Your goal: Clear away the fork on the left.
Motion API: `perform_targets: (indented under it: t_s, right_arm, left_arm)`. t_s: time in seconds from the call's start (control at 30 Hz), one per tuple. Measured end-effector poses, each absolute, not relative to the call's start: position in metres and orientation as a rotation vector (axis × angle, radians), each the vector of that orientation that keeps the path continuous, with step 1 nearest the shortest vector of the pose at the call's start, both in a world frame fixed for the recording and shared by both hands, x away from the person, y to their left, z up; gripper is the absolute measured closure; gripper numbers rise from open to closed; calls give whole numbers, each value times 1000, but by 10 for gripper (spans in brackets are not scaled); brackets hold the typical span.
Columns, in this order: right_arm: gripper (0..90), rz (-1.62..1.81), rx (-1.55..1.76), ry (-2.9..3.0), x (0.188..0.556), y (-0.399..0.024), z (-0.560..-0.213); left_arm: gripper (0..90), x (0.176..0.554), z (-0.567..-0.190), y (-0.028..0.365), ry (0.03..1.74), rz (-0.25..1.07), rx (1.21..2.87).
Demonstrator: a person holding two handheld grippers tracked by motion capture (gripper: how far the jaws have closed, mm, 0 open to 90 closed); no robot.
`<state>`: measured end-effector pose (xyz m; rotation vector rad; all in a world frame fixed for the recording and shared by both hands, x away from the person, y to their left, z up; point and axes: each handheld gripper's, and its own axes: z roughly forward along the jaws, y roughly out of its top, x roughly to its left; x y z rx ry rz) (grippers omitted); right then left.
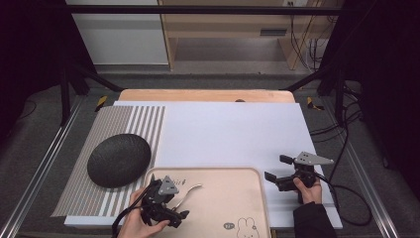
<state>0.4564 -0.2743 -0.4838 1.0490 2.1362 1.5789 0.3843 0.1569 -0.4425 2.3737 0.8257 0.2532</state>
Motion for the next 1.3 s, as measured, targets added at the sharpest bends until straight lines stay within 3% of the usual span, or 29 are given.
perform_targets:
  t_s: [0.4,0.67,1.3]
  right_arm:
    - [2,1580,1050,2135,456,-274,-484]
    - [2,1578,1048,2134,456,-274,-484]
    - [2,1576,1048,2137,456,-274,-484]
  left_arm:
    - [632,387,-446,142,836,238,2364]
    - [890,390,-458,140,810,227,2399]
    - [899,397,-466,146,811,287,2420]
